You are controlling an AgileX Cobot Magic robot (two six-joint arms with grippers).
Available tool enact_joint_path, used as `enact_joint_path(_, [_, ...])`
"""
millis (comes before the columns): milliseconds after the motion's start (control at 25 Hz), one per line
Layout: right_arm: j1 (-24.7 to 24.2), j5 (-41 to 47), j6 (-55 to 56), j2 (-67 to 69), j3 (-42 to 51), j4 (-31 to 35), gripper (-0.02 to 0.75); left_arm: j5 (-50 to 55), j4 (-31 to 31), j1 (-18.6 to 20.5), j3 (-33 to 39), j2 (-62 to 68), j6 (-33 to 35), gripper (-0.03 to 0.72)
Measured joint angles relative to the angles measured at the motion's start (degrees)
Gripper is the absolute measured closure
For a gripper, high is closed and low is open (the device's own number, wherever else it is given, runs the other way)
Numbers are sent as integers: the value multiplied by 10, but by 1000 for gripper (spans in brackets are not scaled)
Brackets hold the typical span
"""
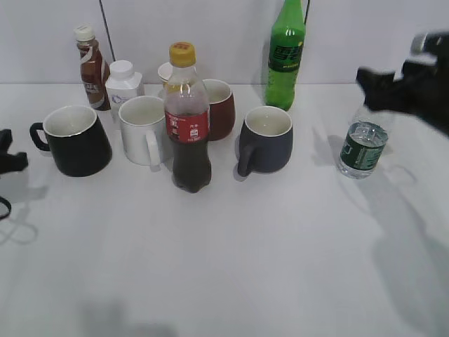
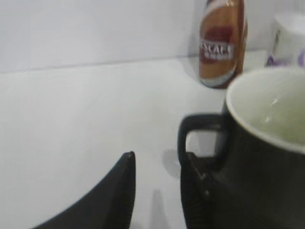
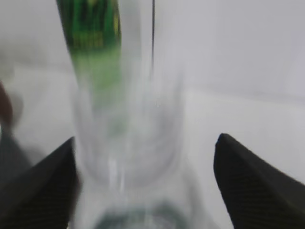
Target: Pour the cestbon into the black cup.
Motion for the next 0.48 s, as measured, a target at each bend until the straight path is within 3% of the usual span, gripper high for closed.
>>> enact_joint_path(240, [0,165,10,-178,-38,-1,90,189,-30,0,-1,-178,-8,428])
enact_joint_path(400, [9,298,42,-287,-48,-17,90,450,-49,0,-32,-325,-21,400])
enact_joint_path(480, [21,381,50,-345,-48,-19,91,573,-61,0,-52,-401,-21,351])
